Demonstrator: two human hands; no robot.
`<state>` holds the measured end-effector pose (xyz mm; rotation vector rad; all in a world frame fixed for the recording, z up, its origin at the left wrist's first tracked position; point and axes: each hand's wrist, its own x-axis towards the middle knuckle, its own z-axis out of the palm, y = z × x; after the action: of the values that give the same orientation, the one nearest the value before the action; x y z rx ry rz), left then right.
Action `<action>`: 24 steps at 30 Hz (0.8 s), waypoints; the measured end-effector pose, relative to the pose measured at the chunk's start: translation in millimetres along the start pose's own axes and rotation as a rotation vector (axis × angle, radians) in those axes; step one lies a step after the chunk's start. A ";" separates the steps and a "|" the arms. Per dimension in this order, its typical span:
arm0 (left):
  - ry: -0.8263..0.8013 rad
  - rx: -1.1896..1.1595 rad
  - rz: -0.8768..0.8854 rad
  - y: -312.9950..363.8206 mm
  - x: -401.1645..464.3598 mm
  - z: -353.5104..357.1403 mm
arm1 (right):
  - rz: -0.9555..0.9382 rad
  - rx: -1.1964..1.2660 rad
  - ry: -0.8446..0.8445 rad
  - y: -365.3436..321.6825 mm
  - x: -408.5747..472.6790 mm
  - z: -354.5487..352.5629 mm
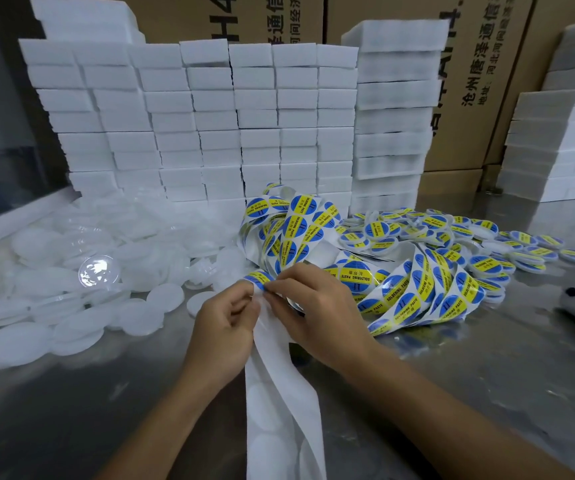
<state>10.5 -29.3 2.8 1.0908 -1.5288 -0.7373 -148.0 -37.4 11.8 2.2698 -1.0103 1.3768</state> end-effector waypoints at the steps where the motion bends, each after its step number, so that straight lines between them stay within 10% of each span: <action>1: -0.003 0.016 0.005 -1.4 0.3 -0.3 | 0.003 -0.005 -0.002 0.2 0.1 -0.3; 15: 0.119 0.058 -0.082 -4.4 0.3 -0.9 | 1.101 0.750 0.252 21.5 7.1 -9.1; 24: 0.199 0.463 -0.056 -10.2 4.9 -29.8 | 1.121 1.022 0.201 11.6 7.5 -1.2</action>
<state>41.9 -35.0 2.8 1.5050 -1.5380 -0.3006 -154.7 -48.0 17.7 1.9442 -1.9527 3.0584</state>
